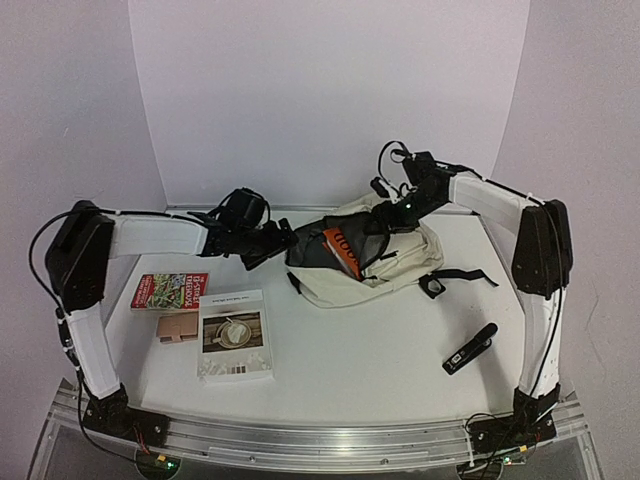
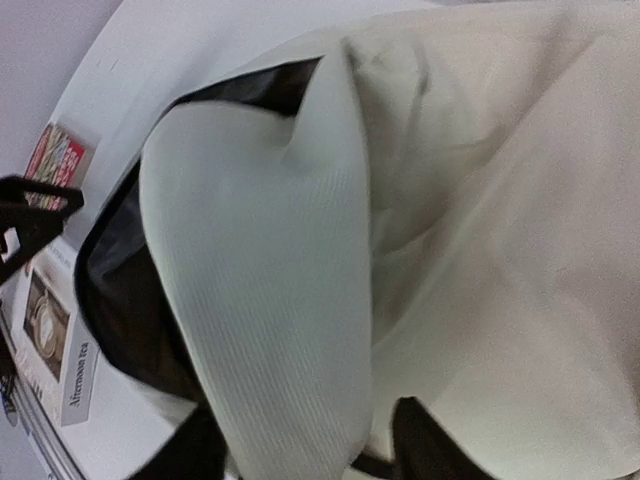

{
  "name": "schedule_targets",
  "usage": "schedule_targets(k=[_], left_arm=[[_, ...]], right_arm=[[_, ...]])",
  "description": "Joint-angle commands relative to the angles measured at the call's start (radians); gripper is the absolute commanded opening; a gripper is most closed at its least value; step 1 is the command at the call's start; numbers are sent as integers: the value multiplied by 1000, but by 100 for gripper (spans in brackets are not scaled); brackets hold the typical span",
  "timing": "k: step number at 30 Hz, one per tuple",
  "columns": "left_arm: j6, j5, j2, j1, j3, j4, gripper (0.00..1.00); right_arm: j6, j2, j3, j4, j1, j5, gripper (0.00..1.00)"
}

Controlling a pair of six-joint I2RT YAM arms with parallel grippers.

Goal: Pack the student bag
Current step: Adjust the student bag at the center of the board, then pick up the book from the center of the board.

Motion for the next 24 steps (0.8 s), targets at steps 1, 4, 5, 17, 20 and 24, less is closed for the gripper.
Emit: schedule_targets(k=[1,4,5,17,20,24], left_arm=[[21,-102,-221,-19,-124,-133,100],[-23,-136,-338,-29,-235,-181,100],[-44,-144,-378,-31,-277,-195,100],[-254,-230,-704,-95,-550,-433,100],[-299,-235,-715,-117,-565,-474,100],[-348,-221,-702,-133,-594,-472,100]], right_arm=[[-15,-204,-118,12,101,-29,93],[-1,-267,-182,20,141,-24,98],[4,-280,-206,25,156,-21,98],[120,-313,-404,215,417,188,98],[132,-290,-409,234,432,148,98],[130,-284,-438,251,433,103,98]])
